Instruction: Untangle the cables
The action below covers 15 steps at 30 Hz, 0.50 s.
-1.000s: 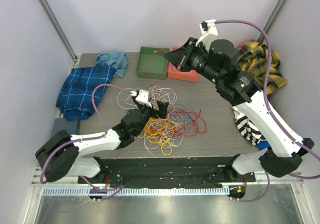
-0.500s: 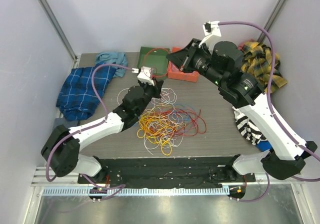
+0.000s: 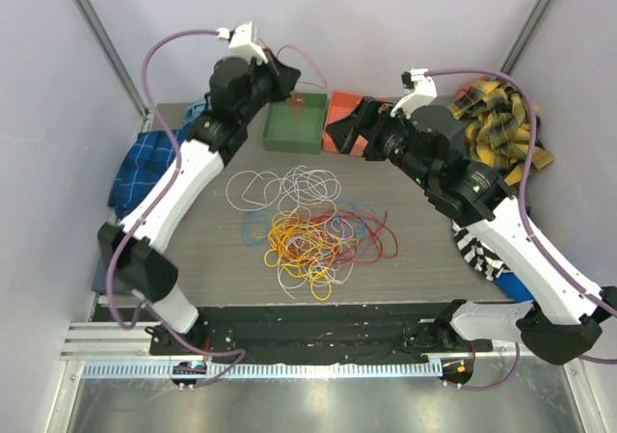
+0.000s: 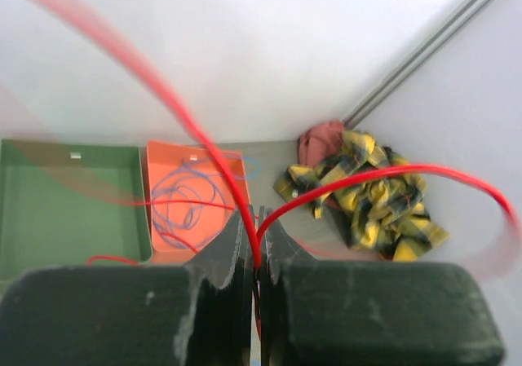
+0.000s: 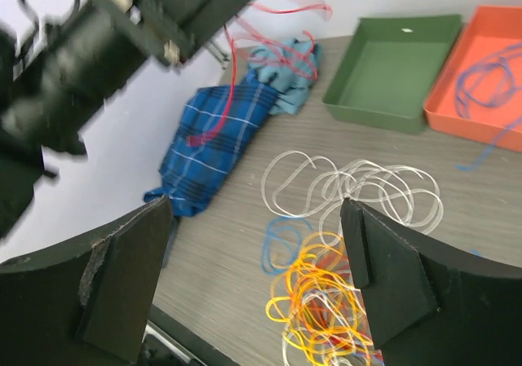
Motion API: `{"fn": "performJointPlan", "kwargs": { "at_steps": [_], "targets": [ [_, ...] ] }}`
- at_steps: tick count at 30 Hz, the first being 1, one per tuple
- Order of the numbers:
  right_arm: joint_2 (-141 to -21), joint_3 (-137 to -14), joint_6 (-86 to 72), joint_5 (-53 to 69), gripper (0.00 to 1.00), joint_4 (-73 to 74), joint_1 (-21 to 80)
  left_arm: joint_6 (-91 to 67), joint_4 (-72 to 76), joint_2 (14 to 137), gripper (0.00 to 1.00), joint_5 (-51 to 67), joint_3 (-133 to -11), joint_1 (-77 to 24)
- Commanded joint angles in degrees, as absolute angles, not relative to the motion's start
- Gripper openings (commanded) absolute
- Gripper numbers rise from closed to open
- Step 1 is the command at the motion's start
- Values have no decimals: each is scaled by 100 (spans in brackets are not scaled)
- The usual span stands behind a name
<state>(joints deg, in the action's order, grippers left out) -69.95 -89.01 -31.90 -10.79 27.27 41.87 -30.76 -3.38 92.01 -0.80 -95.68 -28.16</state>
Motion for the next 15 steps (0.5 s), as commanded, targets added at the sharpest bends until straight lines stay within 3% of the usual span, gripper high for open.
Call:
{"fn": "performJointPlan", "kwargs": {
  "at_steps": [1,15],
  "targets": [
    [-6505,-8500,-3024,-1599,94,2654,4175,-3577,-1660,10176,0,676,-10870,-2532],
    [-5599,-6954,-2742,-2039,93,2532,4175,-4113,-1556,13084,0,949,-13270,-1881]
  ]
}}
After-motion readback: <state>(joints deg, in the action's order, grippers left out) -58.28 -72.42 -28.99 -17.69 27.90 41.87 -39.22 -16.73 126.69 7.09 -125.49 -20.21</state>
